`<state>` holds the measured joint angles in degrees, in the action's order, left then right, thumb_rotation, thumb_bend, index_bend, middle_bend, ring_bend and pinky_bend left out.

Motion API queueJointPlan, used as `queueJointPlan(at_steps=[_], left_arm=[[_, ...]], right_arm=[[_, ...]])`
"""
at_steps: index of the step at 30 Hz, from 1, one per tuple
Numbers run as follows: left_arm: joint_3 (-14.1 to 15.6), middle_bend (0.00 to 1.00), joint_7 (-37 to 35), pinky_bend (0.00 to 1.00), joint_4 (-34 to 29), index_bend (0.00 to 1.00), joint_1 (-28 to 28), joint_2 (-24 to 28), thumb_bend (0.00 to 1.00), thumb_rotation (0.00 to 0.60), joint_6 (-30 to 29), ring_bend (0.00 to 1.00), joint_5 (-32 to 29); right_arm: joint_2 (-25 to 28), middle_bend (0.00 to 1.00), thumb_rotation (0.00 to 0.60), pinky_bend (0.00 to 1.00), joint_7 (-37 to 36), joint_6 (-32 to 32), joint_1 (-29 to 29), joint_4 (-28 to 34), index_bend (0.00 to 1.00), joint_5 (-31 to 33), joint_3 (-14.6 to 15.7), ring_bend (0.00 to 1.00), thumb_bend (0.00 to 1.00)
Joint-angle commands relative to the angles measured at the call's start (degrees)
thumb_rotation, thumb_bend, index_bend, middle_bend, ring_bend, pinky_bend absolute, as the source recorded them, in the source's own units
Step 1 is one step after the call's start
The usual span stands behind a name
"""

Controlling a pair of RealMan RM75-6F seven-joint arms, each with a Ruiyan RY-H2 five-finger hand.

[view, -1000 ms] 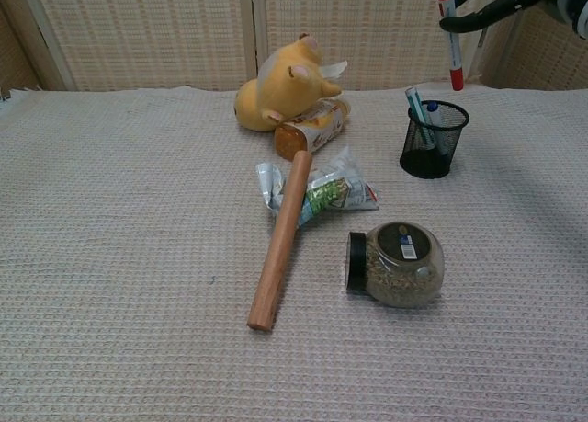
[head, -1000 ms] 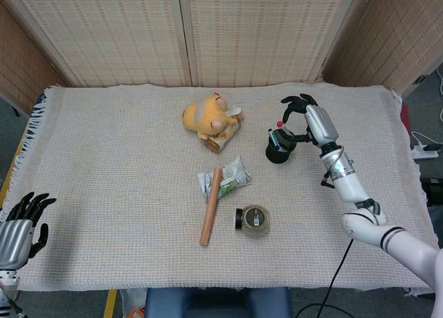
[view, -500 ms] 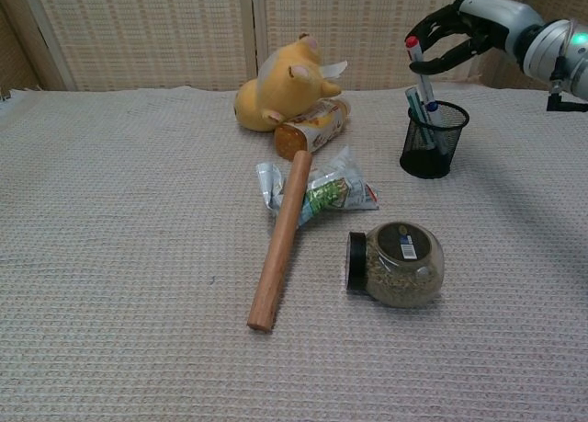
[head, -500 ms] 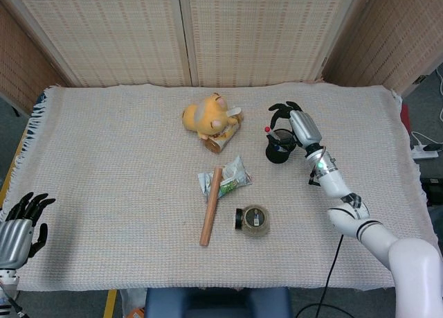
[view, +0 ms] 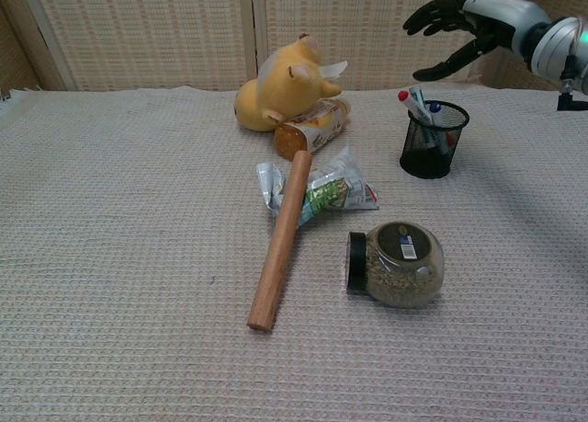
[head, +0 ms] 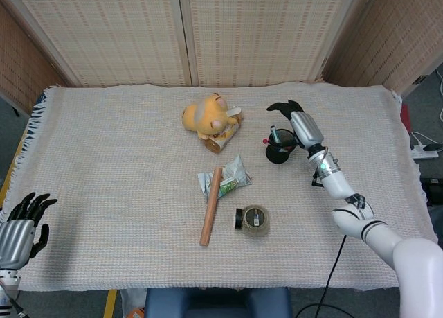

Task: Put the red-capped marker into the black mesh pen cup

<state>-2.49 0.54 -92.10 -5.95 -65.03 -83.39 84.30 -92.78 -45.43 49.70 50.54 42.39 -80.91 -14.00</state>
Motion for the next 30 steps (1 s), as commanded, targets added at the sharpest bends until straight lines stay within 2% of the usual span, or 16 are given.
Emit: queueJointPlan(at_steps=[1,5,9,11,14,16,19,23,27,30], left_arm=[[-0.03,0.12,-0.02,0.16,0.06,0.23,0.01,0.00,0.59,0.600,-0.07,0.04,0.02],[0.05,0.12,-0.06,0.16,0.12,0.23,-0.04,-0.01,0.59,0.600,0.03,0.04,0.14],[0.16,0.12,0.13,0.16,0.07,0.23,-0.08,-0.09,0.59,0.600,0.12,0.04,0.29],[0.28,0.12,0.35,0.16,-0.10,0.23,-0.10,-0.11,0.59,0.600,0.11,0.04,0.51],[0.47,0.12,0.65,0.16,-0.33,0.23,-0.12,-0.16,0.59,0.600,0.04,0.04,0.95],[0.62,0.12,0.84,0.16,-0.54,0.23,-0.16,-0.15,0.59,0.600,0.03,0.04,1.27],[0.80,0.12,1.00,0.16,-0.71,0.23,-0.17,-0.20,0.59,0.600,0.00,0.04,1.62],[0.98,0.12,1.11,0.16,-0.80,0.23,-0.27,-0.23,0.59,0.600,0.25,0.04,1.81],[1.11,0.12,1.38,0.16,-1.04,0.23,-0.30,-0.24,0.59,0.600,0.18,0.04,2.10],[1.05,0.12,1.49,0.16,-1.21,0.23,-0.20,-0.15,0.59,0.600,-0.14,0.04,2.17]], right_arm=[[0.81,0.17,0.600,0.00,-0.03,1.39,-0.50,1.32,0.23,-0.27,0.18,0.12,0.08],[3.64,0.17,0.600,0.00,-1.65,7.58,-2.21,6.43,0.24,-2.31,0.27,0.13,0.08],[9.42,0.17,0.600,0.00,2.65,19.82,-6.79,16.02,0.32,-6.56,1.18,0.15,0.10],[13.72,0.17,0.600,0.01,10.65,26.70,-10.79,23.10,0.37,-8.67,2.29,0.19,0.10],[19.40,0.19,0.600,0.08,26.41,36.67,-18.05,33.45,0.42,-11.52,4.70,0.24,0.10],[22.70,0.21,0.600,0.11,36.49,42.04,-23.52,39.76,0.47,-12.97,7.24,0.25,0.10],[25.35,0.23,0.600,0.13,43.24,46.97,-30.77,44.59,0.49,-13.97,11.78,0.26,0.10],[24.53,0.23,0.600,0.12,44.26,48.79,-38.19,42.97,0.49,-11.33,16.34,0.26,0.10],[19.77,0.23,0.600,0.11,43.56,46.89,-43.42,34.18,0.49,-6.99,18.62,0.26,0.10],[16.52,0.23,0.600,0.08,40.49,45.91,-45.62,28.04,0.47,-5.42,18.88,0.23,0.10]])
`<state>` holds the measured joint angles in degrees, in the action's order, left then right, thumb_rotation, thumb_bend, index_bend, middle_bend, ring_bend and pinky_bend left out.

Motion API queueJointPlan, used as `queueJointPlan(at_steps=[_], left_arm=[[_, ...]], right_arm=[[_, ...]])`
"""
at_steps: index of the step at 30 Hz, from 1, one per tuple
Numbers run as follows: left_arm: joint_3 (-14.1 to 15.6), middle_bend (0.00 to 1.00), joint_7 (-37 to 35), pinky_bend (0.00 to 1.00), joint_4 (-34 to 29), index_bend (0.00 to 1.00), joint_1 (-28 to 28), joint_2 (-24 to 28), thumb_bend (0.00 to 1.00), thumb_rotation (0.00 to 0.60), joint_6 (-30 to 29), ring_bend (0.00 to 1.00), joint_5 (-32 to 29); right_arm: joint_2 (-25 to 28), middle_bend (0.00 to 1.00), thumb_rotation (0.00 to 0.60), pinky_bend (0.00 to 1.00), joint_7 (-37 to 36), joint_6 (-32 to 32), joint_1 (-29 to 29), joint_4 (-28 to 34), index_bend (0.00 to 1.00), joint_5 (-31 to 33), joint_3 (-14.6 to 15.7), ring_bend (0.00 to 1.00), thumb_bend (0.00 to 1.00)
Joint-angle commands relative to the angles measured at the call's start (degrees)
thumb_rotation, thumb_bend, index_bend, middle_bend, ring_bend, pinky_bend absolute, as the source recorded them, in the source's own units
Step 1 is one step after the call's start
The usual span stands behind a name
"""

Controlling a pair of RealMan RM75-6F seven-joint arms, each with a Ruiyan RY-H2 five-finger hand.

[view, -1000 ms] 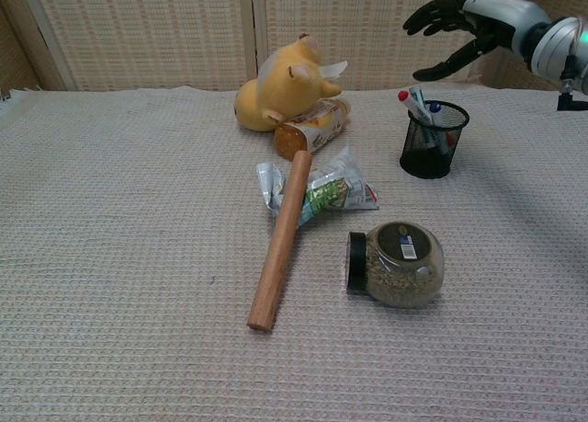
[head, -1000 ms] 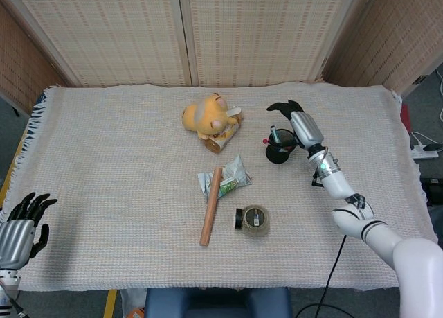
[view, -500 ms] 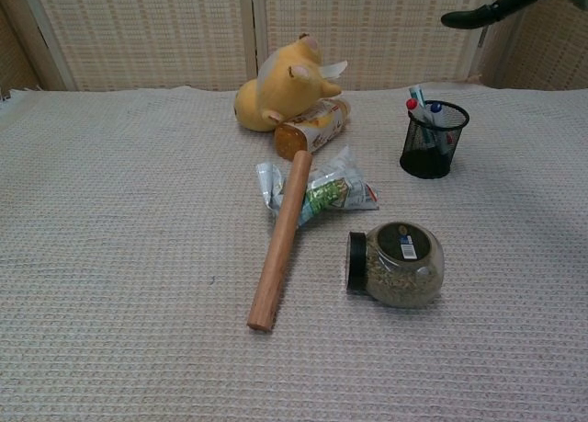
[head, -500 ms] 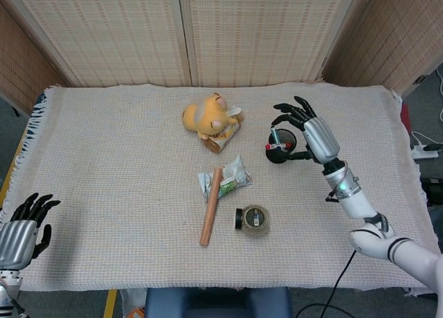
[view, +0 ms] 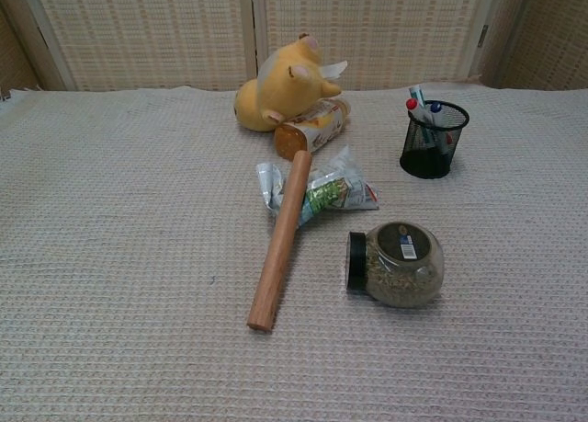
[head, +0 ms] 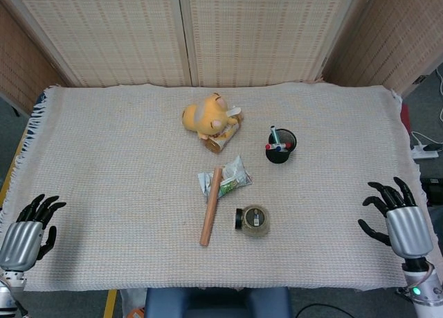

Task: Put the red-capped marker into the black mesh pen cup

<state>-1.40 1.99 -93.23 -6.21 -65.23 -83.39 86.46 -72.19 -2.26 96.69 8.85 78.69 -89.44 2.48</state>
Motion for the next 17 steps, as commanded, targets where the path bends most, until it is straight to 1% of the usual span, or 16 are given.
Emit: queueJointPlan(at_steps=[1,3,4,6,11,17], left_arm=[[-0.10,0.12,0.02,0.16,-0.14,0.23,0.11,0.09,0.59,0.600,-0.32,0.04,0.00],[-0.19,0.12,-0.09,0.16,-0.19,0.23,0.17,0.22,0.58,0.600,-0.52,0.04,-0.02],[-0.21,0.12,-0.15,0.16,-0.14,0.23,0.19,0.22,0.58,0.600,-0.57,0.04,-0.03],[-0.18,0.12,-0.13,0.16,0.06,0.23,0.14,0.19,0.59,0.600,-0.28,0.04,-0.26],[0.14,0.12,0.39,0.16,0.26,0.23,-0.20,0.06,0.59,0.600,0.96,0.04,-0.61],[0.02,0.12,0.37,0.16,0.20,0.23,-0.16,0.01,0.59,0.600,0.79,0.04,-0.76]], right_arm=[[-5.41,0.23,0.600,0.08,-4.51,-1.04,-4.67,-11.08,0.47,3.15,2.39,0.23,0.10],[-6.69,0.23,0.600,0.08,-7.53,-1.52,-5.24,-15.57,0.46,2.57,2.56,0.23,0.10],[-6.68,0.23,0.600,0.07,-8.57,-1.72,-5.36,-16.53,0.47,2.60,2.36,0.23,0.10],[-6.99,0.23,0.600,0.05,-10.79,-0.38,-5.63,-17.64,0.47,2.59,0.93,0.22,0.10],[-7.06,0.23,0.600,0.05,-13.56,-0.21,-6.21,-19.48,0.47,2.12,-0.01,0.21,0.10],[-6.92,0.23,0.600,0.05,-14.87,-0.27,-6.44,-19.59,0.47,1.03,-0.68,0.21,0.10]])
